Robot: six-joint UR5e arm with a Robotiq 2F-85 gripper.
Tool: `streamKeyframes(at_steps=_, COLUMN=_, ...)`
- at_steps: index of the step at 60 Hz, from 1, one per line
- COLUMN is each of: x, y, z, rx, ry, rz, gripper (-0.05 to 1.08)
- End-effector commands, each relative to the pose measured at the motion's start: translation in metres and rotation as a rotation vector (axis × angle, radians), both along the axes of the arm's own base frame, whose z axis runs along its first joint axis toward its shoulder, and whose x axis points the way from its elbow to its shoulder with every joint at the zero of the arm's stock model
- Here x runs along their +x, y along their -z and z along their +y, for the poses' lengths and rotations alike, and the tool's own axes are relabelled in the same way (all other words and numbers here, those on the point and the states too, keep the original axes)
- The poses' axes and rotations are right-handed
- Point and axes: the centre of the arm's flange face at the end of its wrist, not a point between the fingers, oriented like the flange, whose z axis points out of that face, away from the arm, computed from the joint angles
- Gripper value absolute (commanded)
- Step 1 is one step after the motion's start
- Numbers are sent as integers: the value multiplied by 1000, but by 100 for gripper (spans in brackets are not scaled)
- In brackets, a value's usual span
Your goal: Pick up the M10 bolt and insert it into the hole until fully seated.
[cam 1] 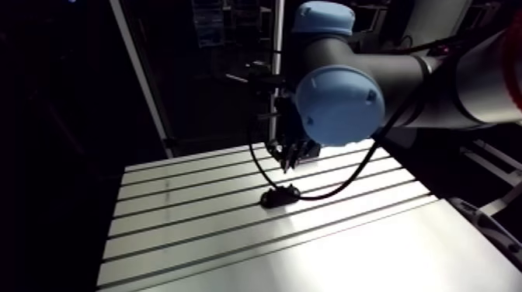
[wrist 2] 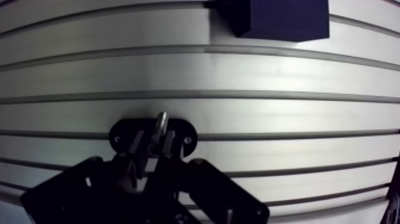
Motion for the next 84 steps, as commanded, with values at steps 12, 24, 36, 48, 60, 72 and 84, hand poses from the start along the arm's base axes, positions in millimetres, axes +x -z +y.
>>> streamKeyframes(at_steps=12, x=-26, y=-62, z=11, rx=-1, ry=37, rz=-31, gripper=107)
streamKeyframes(at_steps=24, x=-41, y=-93, z=16, rx=-11, ry=55, rz=-66, gripper=107)
streamKeyframes(at_steps=36, x=-56, y=-121, z=23, rx=-13, ry=65, rz=-137, gripper=108)
streamKeyframes(at_steps=48, x=-72, y=-127, z=31, rx=-20, ry=68, rz=-222, gripper=108)
streamKeyframes(at_steps=60, x=-85, y=-123, z=37, rx=-27, ry=70, rz=-272, gripper=108)
streamKeyframes(at_steps=72, x=-107, y=-125, z=44, rx=-33, ry=94, rz=-285, gripper=108)
streamKeyframes(at_steps=84, x=-129, y=-127, z=51, rx=-36, ry=112, rz=-304, gripper=108)
